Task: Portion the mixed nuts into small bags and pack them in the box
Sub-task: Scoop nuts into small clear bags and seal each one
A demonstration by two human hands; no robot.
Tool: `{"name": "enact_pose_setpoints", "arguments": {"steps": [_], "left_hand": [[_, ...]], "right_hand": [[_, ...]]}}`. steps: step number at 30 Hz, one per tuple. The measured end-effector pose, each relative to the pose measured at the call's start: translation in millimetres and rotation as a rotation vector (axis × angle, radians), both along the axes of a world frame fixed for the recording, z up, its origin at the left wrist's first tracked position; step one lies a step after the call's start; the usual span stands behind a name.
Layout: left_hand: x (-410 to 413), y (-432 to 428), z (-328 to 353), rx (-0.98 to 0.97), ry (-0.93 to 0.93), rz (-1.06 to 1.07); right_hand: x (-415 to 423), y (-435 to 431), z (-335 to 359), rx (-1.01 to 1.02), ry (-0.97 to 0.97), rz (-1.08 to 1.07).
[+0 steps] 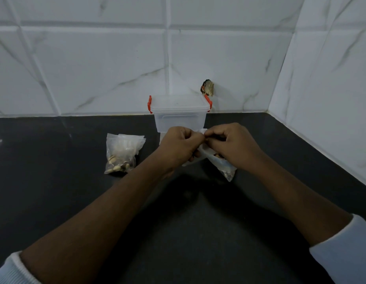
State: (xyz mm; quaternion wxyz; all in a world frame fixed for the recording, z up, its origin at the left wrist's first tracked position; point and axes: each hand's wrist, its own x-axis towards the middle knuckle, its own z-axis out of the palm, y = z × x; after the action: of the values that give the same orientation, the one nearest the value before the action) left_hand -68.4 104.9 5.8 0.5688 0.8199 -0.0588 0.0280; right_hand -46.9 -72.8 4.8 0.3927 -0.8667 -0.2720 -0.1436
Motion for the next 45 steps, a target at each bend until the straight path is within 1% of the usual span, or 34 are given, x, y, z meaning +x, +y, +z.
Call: {"name": "enact_pose_setpoints", "arguments": {"steps": [2, 3, 4, 5, 6, 7, 8, 9, 10, 13, 17, 19, 22, 23, 24, 25, 26, 28, 29, 30, 31, 33, 34, 39, 40, 42, 44, 45], "left_hand": [[-1, 0, 0, 0.018, -0.06, -0.016], [-1, 0, 0, 0.035, -0.128, -0.02], [-1, 2, -1, 0.103, -0.222, -0.015], [0, 5, -2, 0.237, -0.328, -0.004], [2, 8, -5, 0.42, -0.417, -0.005], [3, 11, -7, 0.604, -0.483, 0.003], [5, 13, -11, 0.746, -0.527, 0.011], [5, 14, -13, 0.835, -0.546, 0.011], [6, 14, -17, 0.877, -0.544, 0.008], [5, 10, -19, 0.865, -0.511, -0.007], [3, 4, -18, 0.857, -0.57, 0.042], [3, 4, -18, 0.85, -0.573, 0.029], [6, 10, -18, 0.824, -0.569, -0.012], [7, 13, -19, 0.794, -0.56, -0.019], [8, 15, -19, 0.71, -0.529, -0.006], [9, 14, -19, 0.549, -0.457, 0.027], [9, 13, -15, 0.298, -0.33, 0.072], [10, 10, -6, -0.298, 0.024, 0.175], [13, 11, -4, -0.494, 0.165, 0.204], [16, 13, -4, -0.617, 0.241, 0.202], [19, 14, -5, -0.705, 0.268, 0.191], [23, 18, -8, -0.824, 0.252, 0.189], [25, 18, -10, -0.851, 0.229, 0.203], [30, 18, -17, -0.91, 0.118, 0.265], [29, 18, -16, -0.915, 0.13, 0.255], [25, 19, -11, -0.92, 0.233, 0.19], [22, 20, -8, -0.853, 0.335, 0.094], [22, 20, -9, -0.799, 0.351, 0.061]], "right_hand": [[1, -2, 0, -0.038, 0.018, 0.012], [2, -3, -1, -0.014, 0.054, 0.015], [3, -3, -2, 0.026, 0.095, 0.013], [4, -3, -2, 0.079, 0.134, 0.014], [5, -4, -3, 0.136, 0.17, 0.02], [6, -3, -4, 0.193, 0.21, 0.042], [6, -3, -4, 0.242, 0.25, 0.076], [5, -2, -5, 0.279, 0.281, 0.113], [4, -1, -6, 0.303, 0.295, 0.144], [6, -1, -9, 0.319, 0.264, 0.169], [7, -1, -10, 0.253, 0.154, 0.167], [7, -1, -11, 0.231, 0.114, 0.183], [8, 0, -10, 0.251, 0.142, 0.15], [8, -1, -9, 0.283, 0.176, 0.141], [7, -1, -9, 0.325, 0.218, 0.141], [7, -1, -8, 0.36, 0.248, 0.14], [7, -2, -8, 0.382, 0.261, 0.133], [7, -4, -8, 0.388, 0.244, 0.108], [7, -4, -7, 0.385, 0.229, 0.098], [7, -5, -8, 0.381, 0.225, 0.092], [7, -5, -8, 0.37, 0.224, 0.09], [7, -5, -8, 0.343, 0.22, 0.087], [6, -4, -8, 0.339, 0.224, 0.079], [4, -3, -5, 0.382, 0.27, 0.066], [4, -3, -5, 0.383, 0.269, 0.061], [4, -4, -4, 0.395, 0.258, 0.039], [5, -6, -2, 0.418, 0.254, 0.021], [5, -7, -2, 0.428, 0.259, 0.02]]}}
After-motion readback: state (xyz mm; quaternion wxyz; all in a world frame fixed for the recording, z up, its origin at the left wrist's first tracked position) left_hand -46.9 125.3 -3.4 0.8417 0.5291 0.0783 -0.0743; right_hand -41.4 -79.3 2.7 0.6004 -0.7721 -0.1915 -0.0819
